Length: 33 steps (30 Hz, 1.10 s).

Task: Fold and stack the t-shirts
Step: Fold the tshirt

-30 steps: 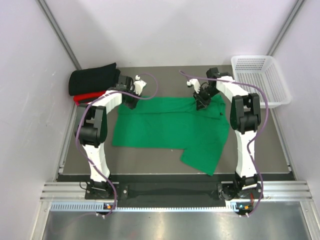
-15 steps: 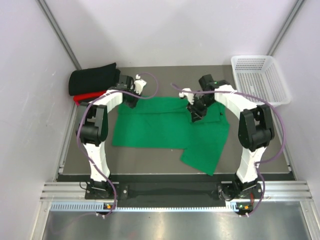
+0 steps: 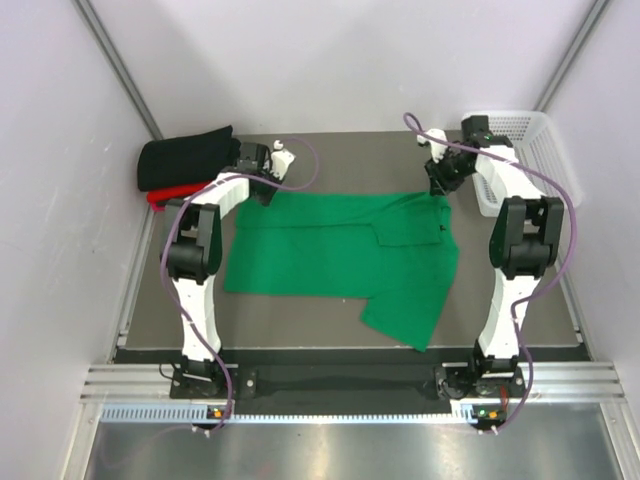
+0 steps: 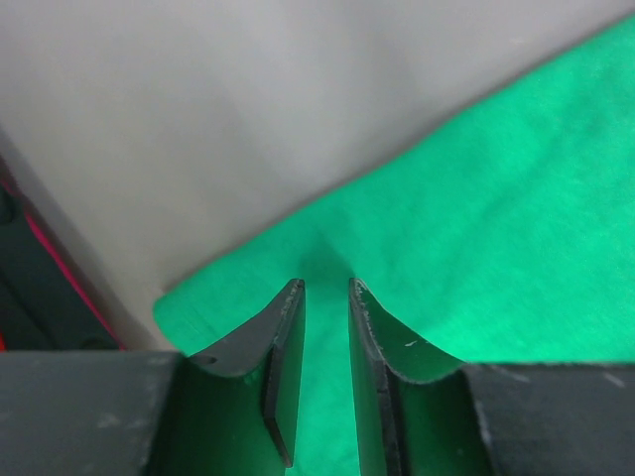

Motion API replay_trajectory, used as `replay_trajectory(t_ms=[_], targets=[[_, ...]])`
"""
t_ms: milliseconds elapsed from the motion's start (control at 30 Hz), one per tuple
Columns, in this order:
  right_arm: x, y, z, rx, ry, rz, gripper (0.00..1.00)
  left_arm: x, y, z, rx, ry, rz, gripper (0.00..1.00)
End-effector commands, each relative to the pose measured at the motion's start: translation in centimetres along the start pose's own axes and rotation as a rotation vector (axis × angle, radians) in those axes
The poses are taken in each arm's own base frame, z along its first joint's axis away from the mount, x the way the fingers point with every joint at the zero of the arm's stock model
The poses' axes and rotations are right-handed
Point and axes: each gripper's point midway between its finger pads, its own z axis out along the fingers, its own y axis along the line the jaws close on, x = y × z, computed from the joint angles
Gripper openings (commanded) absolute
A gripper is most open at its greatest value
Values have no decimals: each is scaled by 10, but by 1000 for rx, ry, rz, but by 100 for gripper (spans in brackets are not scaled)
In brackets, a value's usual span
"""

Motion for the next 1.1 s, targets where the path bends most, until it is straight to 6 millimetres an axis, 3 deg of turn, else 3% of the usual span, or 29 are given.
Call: replay_trajectory(t_ms=[0,133,233,400,533,767,1067], targets=[[-2,-16,0,33,-9,9,32,-15,23,6,-86,-34,33,29],[4,-8,-8,21,-5,26,32,-15,25,7,-95,-32,53,27],[27,-3,-19,4,17,65,31,-14,31,5,-124,-22,60,27],[60,33,-36,-122,84,93,29,-16,33,1,-136,-22,72,27],[71,55,-52,-171,86,73,29,-16,34,-2,-139,-22,75,27],[82,75,-47,-244,95,101,34,-15,32,-1,-131,-21,77,27],[87,64,-25,-264,121,144,40,-11,29,-5,-132,-12,78,27]])
